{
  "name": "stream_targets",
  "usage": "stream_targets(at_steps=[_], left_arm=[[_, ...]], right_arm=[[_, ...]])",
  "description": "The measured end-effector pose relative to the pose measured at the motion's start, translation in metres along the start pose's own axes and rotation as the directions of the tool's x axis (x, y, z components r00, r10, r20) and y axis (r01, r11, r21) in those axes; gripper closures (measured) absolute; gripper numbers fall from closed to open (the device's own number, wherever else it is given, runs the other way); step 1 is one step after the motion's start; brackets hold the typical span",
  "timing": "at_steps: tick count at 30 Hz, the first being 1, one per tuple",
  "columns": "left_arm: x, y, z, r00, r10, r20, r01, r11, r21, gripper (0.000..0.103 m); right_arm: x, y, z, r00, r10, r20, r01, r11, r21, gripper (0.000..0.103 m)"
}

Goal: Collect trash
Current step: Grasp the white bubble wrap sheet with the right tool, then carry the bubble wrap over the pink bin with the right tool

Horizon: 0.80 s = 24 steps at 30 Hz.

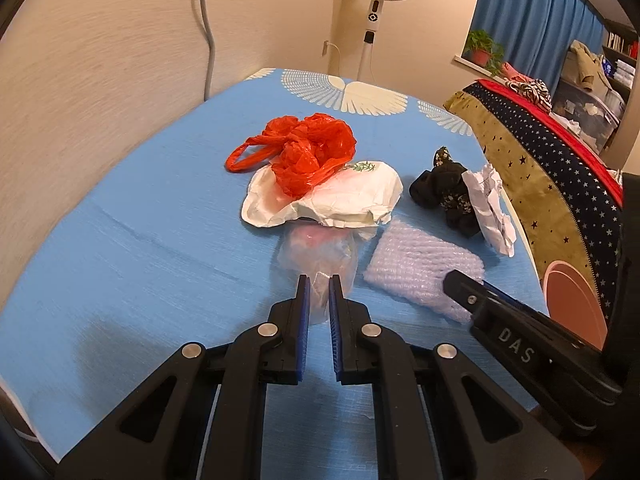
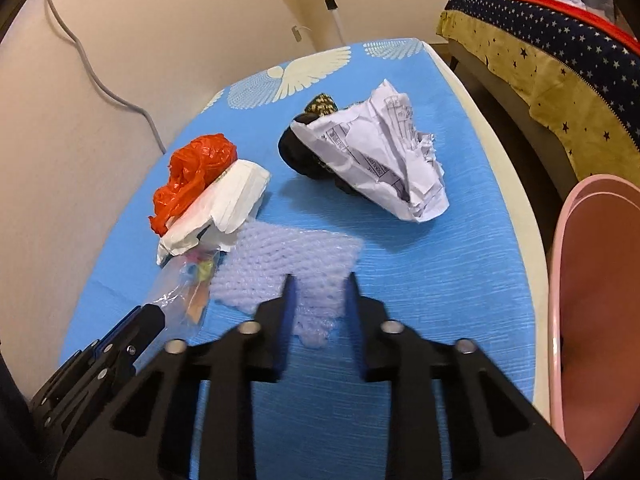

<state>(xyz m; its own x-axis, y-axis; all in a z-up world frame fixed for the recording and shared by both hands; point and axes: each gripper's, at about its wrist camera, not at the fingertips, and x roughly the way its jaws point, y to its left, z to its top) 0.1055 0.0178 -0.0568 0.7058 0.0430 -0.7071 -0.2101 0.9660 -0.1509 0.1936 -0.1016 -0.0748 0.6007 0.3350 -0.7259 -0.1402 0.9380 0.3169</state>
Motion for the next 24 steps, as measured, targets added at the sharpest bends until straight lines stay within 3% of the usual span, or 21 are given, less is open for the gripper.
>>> stream_targets(at_steps=[11, 24], left_arm=[[-0.015, -0.006, -0.001, 0.999, -0.033, 0.016, 0.032, 0.999, 0.018, 0.094], [-0.056, -0.027, -0.004, 0.993, -0.095, 0.07, 0.09, 0.993, 0.07, 0.095]], right_arm=[[-0.051, 0.0, -0.001, 0.992, -0.033, 0.126, 0.037, 0.999, -0.035, 0.088], [-0.114, -0.023, -0.011, 0.968, -0.115, 0.222, 0.116, 0.993, 0.009, 0.088]])
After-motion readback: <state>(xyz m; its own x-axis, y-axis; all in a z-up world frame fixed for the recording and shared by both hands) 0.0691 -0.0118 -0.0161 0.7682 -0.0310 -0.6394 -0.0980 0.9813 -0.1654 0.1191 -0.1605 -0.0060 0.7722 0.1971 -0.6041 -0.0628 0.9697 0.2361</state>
